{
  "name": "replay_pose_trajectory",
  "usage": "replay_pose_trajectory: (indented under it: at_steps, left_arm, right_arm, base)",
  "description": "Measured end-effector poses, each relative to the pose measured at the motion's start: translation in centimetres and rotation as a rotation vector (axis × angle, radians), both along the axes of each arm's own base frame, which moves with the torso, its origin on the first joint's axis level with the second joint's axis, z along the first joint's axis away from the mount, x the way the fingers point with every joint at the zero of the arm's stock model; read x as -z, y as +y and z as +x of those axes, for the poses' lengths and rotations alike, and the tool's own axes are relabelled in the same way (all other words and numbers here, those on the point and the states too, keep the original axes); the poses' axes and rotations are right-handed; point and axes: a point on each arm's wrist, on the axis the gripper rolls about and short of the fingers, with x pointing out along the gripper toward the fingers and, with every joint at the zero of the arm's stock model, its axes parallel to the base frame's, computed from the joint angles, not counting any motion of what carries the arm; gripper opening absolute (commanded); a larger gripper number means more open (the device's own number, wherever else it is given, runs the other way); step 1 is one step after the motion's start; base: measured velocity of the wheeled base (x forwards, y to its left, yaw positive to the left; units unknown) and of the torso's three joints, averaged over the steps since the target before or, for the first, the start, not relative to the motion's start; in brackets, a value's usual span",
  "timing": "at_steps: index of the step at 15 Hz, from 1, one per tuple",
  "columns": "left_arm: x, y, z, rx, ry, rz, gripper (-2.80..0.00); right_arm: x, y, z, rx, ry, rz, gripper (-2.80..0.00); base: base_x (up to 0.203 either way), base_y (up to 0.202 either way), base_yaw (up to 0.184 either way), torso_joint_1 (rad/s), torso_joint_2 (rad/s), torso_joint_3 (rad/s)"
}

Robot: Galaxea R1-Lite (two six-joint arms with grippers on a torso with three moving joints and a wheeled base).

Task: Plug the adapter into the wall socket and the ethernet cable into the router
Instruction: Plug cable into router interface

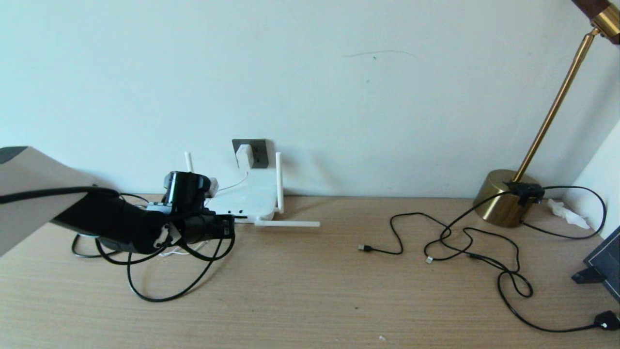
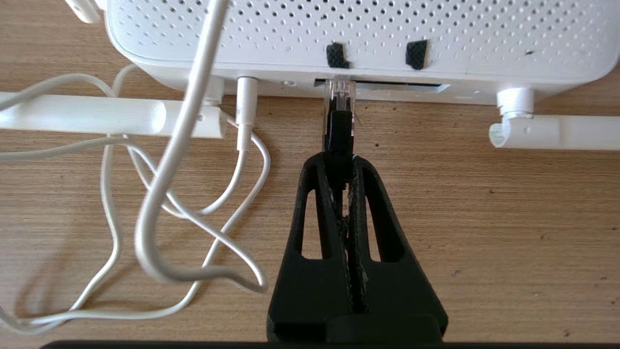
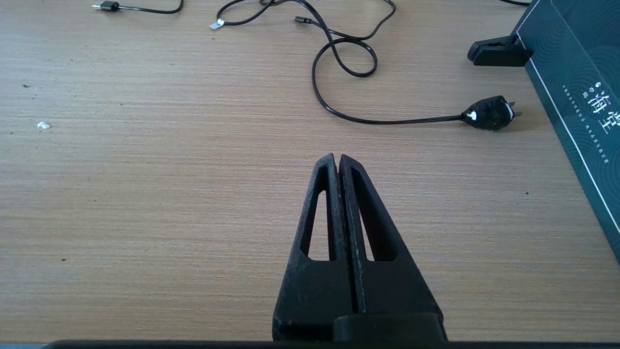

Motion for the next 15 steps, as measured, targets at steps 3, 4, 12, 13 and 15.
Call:
replay_pose_trajectory:
  at_steps: [3, 4, 12, 13, 15]
  left_arm:
    - [0.01, 0.0, -0.01, 0.0, 0.001, 0.0, -2.8]
    - [0.03, 0.0, -0.02, 0.0, 0.001, 0.0, -2.8]
    - [0.04, 0.01, -0.04, -0.001, 0.002, 0.001, -2.8]
    - [0.04, 0.01, -0.04, -0.001, 0.002, 0.001, -2.8]
    - [0.01, 0.01, -0.05, -0.001, 0.002, 0.001, -2.8]
  right_arm:
    - [0.0, 0.0, 0.0, 0.0, 0.0, 0.0, -2.8]
    - [0.0, 0.0, 0.0, 0.0, 0.0, 0.0, -2.8]
    - [0.0, 0.0, 0.0, -0.001, 0.0, 0.0, -2.8]
    - [0.0, 0.0, 0.0, 0.0, 0.0, 0.0, -2.8]
    - [0.0, 0.0, 0.0, 0.0, 0.0, 0.0, -2.8]
  base:
    - [0.0, 0.0, 0.0, 0.0, 0.0, 0.0]
    - [0.0, 0.0, 0.0, 0.0, 0.0, 0.0]
    - [0.0, 0.0, 0.0, 0.0, 0.0, 0.0]
    - [0.0, 0.0, 0.0, 0.0, 0.0, 0.0]
    - [0.0, 0.0, 0.0, 0.0, 0.0, 0.0]
